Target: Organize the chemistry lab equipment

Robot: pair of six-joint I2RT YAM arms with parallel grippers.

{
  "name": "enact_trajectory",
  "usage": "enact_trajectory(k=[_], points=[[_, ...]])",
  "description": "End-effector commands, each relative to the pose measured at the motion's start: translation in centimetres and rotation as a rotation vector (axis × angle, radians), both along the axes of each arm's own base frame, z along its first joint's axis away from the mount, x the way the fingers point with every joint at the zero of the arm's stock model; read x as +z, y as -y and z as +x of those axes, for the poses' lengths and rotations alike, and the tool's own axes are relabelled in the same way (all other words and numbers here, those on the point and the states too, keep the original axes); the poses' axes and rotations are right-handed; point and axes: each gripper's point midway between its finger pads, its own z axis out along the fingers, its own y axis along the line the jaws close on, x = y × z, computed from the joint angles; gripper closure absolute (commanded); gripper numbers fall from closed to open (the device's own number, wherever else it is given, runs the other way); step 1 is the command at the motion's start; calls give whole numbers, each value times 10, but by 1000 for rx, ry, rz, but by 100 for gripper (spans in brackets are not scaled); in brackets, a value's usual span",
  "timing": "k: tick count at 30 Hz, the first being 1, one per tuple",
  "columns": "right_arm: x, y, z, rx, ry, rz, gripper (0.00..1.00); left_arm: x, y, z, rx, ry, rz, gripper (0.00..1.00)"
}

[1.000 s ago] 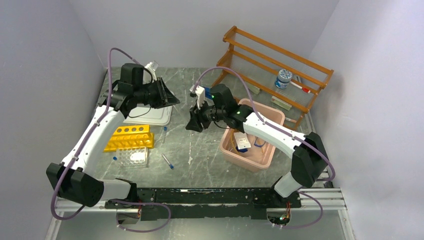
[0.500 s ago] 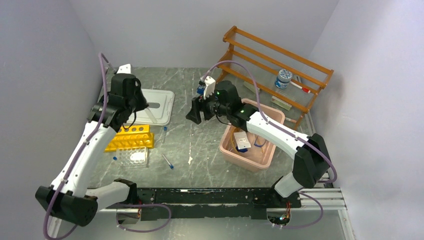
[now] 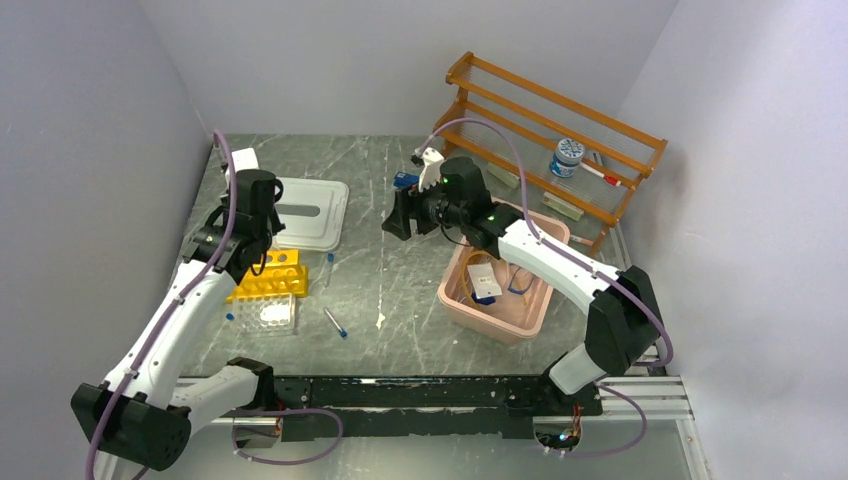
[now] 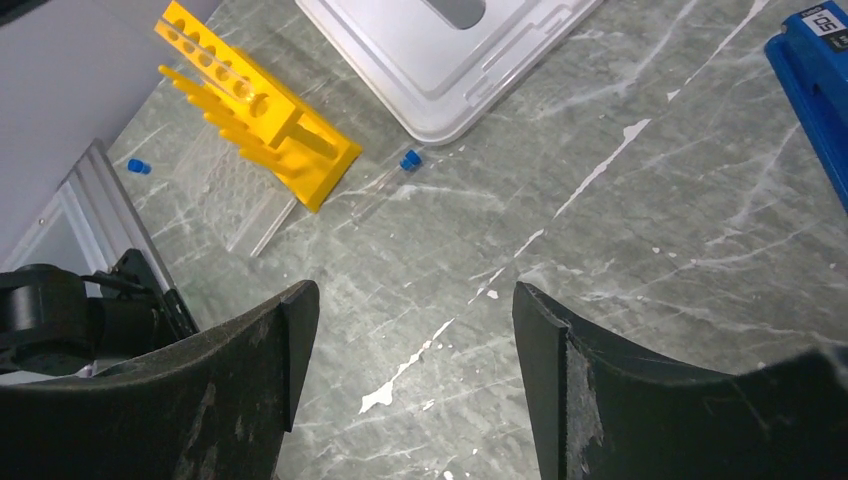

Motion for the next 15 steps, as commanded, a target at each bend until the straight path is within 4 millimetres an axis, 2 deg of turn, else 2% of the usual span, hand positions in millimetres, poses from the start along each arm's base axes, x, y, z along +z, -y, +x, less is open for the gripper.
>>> enact_trajectory(k=[1,5,10,15], points=[[-1,5,4,-14,-7,4,26,1,-8,2,39,31,17,88],[-4,7,4,-18,-17,2,27,-9,-2,2,10,31,-7,89],[-7,9,3,-20,-25,-3,27,-33,3,4,-17,43,-21,89],[-8,12,2,-24,-26,-9,27,-40,5,4,-26,77,-36,89]])
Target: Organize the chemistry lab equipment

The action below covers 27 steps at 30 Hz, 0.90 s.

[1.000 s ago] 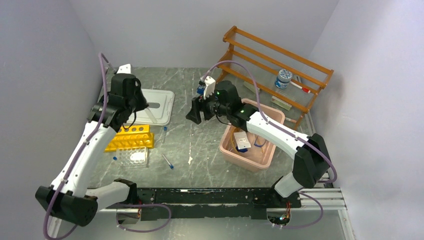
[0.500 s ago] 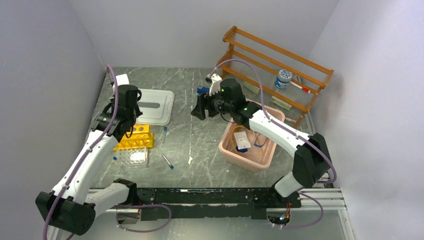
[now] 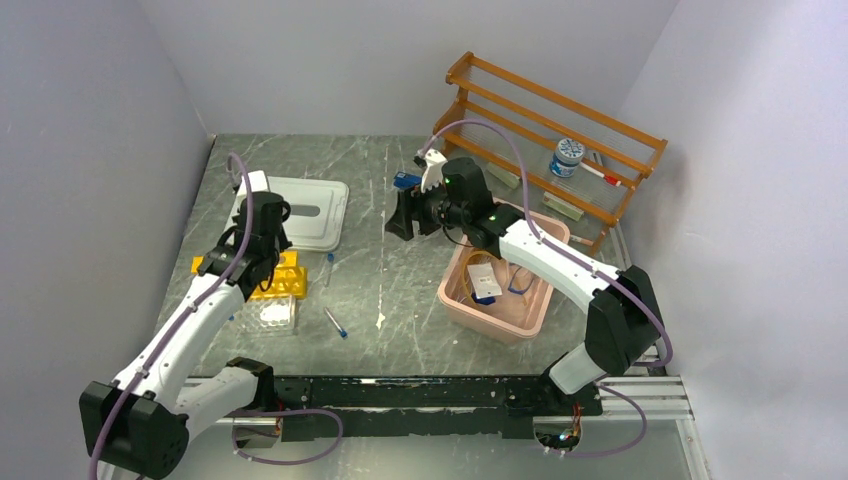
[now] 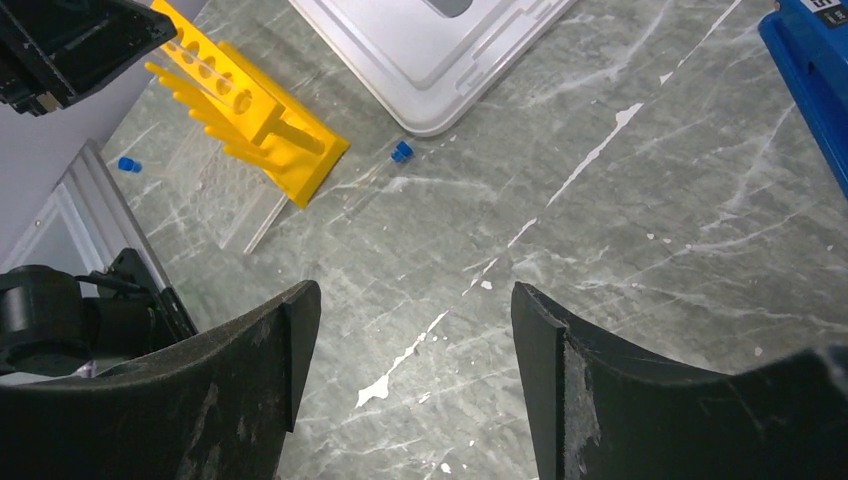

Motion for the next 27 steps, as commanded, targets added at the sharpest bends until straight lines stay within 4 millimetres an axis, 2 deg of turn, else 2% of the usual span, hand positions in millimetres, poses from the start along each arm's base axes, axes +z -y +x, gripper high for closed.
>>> enact_trajectory(k=[1,16,22,27], points=[[-3,5,-2,-7,-7,-2,27,14,4,12,-14,125,-43,89],[-8,8,-2,-27,-22,-4,28,-2,28,40,-42,202,-154,90],[-11,9,-1,-46,-29,-6,28,-15,24,32,26,136,-29,91],[-14,10,-1,-53,-39,-6,28,-26,25,28,16,132,-33,89]])
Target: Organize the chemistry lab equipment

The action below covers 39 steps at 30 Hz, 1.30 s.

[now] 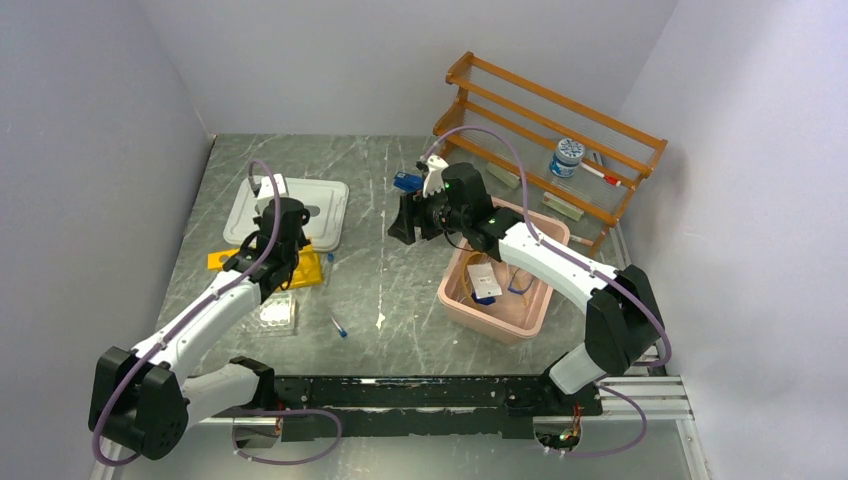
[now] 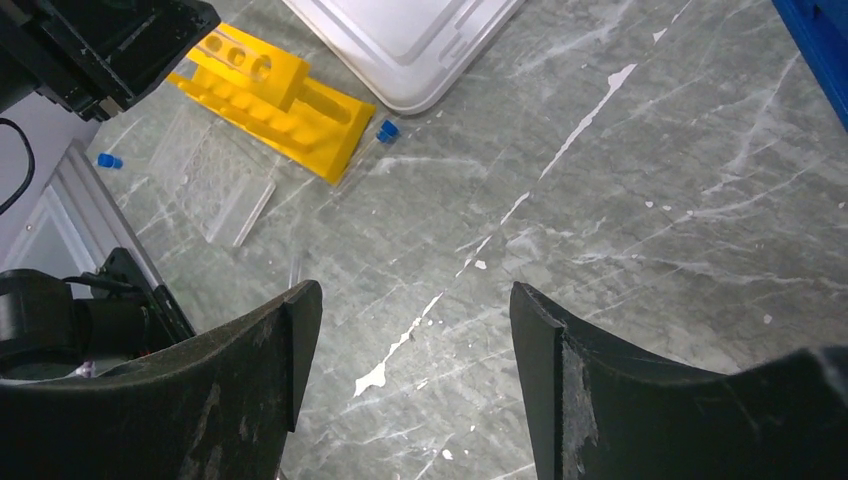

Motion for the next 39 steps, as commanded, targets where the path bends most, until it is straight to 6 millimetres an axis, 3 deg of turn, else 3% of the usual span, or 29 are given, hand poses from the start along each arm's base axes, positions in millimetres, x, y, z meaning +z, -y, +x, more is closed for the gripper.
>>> enact_trajectory(k=[1,12,14,15,20,27,31,37,39], points=[[4,4,3,-25,11,11,28,1,-5,0,41,41,5,90],[1,3,1,-26,-5,16,28,-16,9,1,25,61,38,87],[2,4,2,-28,-3,11,28,-16,10,0,27,55,30,79],[3,4,1,-27,0,11,28,-14,9,-1,35,58,22,70],[7,5,2,-34,11,12,27,21,10,2,36,91,-1,32],[5,1,4,-34,-7,5,27,76,10,3,34,75,8,8],[-3,-12,-2,-30,-30,-28,29,107,11,-2,22,87,-15,5],[-32,-56,-42,8,-56,-137,31,151,8,-16,1,112,-58,7],[-43,-72,-59,39,-60,-181,32,149,6,-25,1,76,-75,8]])
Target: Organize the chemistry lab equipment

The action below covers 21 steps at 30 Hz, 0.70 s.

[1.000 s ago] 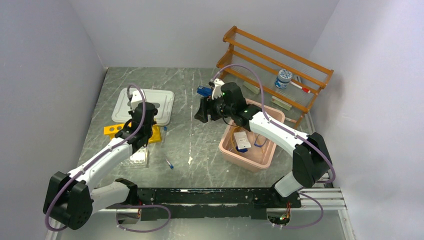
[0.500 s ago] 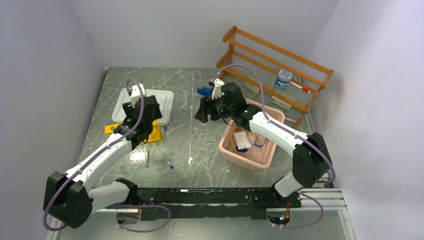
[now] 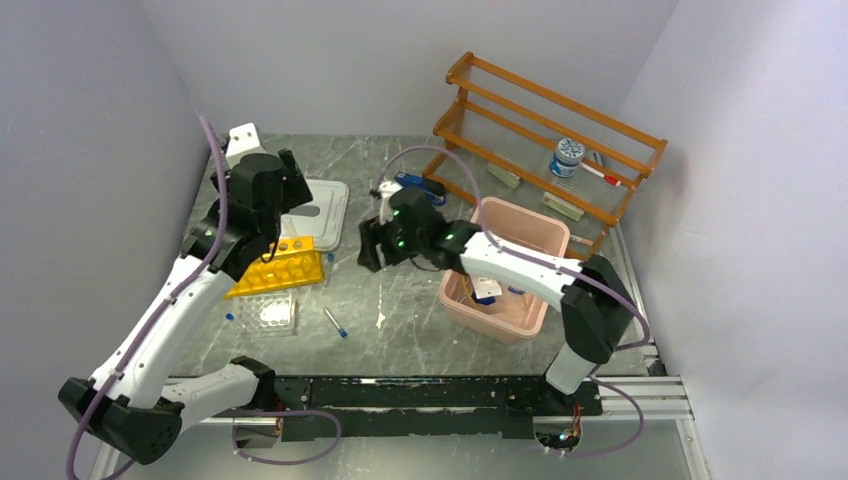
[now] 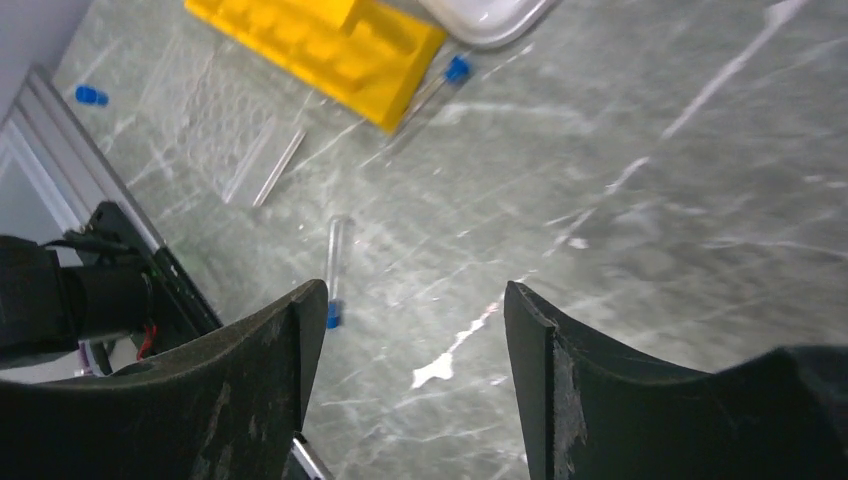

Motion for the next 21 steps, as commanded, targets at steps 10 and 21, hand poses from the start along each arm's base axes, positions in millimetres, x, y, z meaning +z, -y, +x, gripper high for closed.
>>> enact_trajectory(k=[10,21], points=[[-96,-81,-112,232,-35,-275,33,-65,-26,-87,68,-303,-103,28],[-159,-77,-119,193,20,-484,58,-105,-27,-105,109,-391,-190,49]])
